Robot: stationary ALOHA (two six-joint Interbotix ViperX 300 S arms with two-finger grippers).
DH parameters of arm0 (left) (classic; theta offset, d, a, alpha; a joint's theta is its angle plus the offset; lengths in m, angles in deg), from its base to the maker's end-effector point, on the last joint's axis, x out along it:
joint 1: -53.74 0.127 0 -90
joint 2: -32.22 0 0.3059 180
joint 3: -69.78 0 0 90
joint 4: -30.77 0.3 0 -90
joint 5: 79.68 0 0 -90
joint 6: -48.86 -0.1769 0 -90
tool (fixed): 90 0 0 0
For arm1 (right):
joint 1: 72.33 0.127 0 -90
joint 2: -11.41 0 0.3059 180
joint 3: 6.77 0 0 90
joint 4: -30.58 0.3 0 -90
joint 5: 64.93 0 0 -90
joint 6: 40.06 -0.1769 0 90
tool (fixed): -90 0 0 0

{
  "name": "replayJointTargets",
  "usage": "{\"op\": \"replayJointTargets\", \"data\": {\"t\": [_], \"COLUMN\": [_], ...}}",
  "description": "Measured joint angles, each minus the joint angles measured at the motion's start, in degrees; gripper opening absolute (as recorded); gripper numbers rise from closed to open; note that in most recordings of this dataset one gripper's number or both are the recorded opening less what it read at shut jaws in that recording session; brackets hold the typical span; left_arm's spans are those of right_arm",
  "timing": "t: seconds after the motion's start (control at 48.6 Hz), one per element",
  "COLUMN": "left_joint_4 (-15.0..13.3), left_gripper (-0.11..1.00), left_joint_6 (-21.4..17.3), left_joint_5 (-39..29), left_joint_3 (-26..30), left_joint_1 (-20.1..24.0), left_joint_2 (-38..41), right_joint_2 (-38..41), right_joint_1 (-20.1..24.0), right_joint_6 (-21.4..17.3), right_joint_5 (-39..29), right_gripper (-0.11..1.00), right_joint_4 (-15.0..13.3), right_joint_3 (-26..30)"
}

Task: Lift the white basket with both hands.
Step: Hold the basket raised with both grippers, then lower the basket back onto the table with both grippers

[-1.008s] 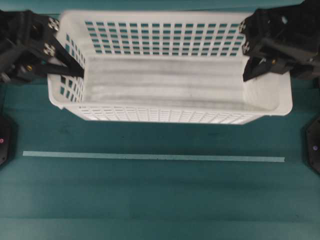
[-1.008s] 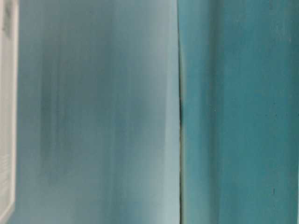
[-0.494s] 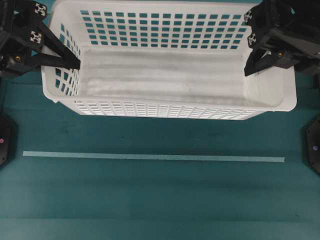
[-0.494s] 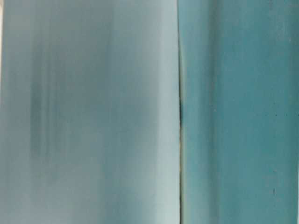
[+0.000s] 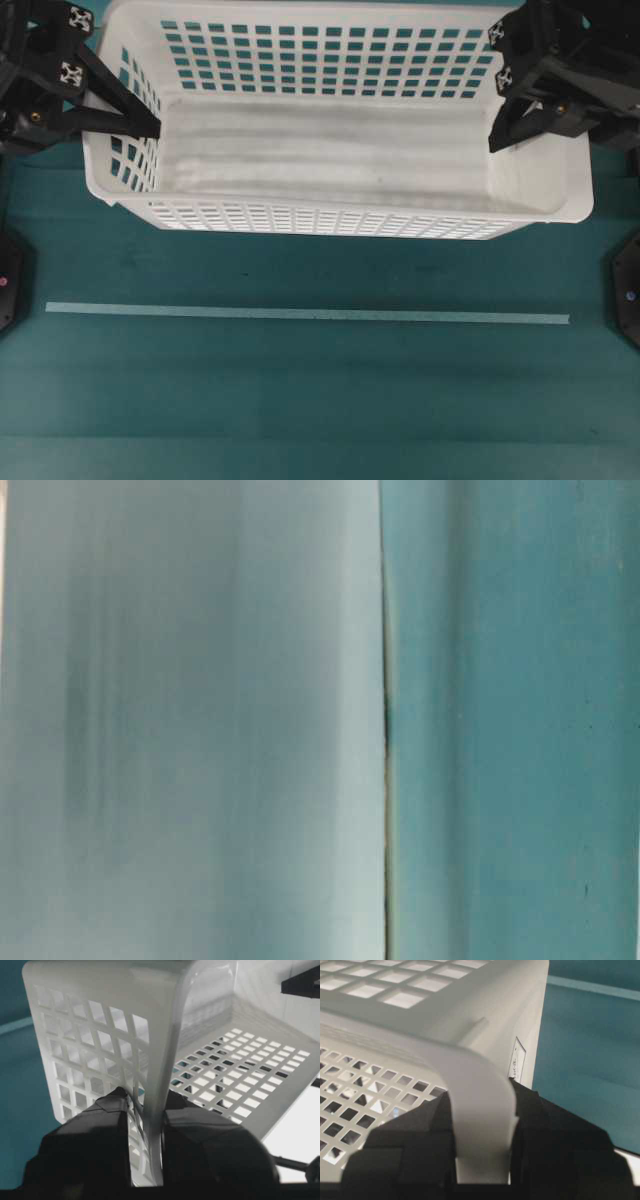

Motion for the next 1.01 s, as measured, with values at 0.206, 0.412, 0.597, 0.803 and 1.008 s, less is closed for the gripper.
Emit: {"op": "replayJointTargets", "data": {"t": [0.206, 0.412, 0.597, 0.803, 1.008], "left_joint_4": [0.0, 0.0, 0.0, 0.0, -0.1], "left_gripper": [0.04, 0.04, 0.04, 0.04, 0.04], "left_joint_6": [0.0, 0.0, 0.1, 0.1, 0.1], "left_joint_5": [0.0, 0.1, 1.7, 6.0, 9.3], "left_joint_3": [0.0, -4.3, -9.6, -15.6, -20.0], "left_joint_1": [0.0, -0.4, -0.6, -0.4, -0.4], "left_joint_2": [0.0, 0.0, -0.5, -0.4, -0.3], "right_joint_2": [0.0, -0.2, -0.4, -0.4, -0.4], "right_joint_1": [0.0, 0.2, 0.7, 0.7, 0.7], "right_joint_6": [0.0, 0.3, 0.7, 2.2, 3.9], "right_joint_5": [0.1, 3.5, 9.3, 11.7, 13.5], "right_gripper": [0.18, 0.18, 0.18, 0.18, 0.18], "right_joint_4": [0.0, -0.1, 0.0, -0.1, -0.4], "right_joint_3": [-0.3, -6.5, -13.5, -19.6, -24.0]}}
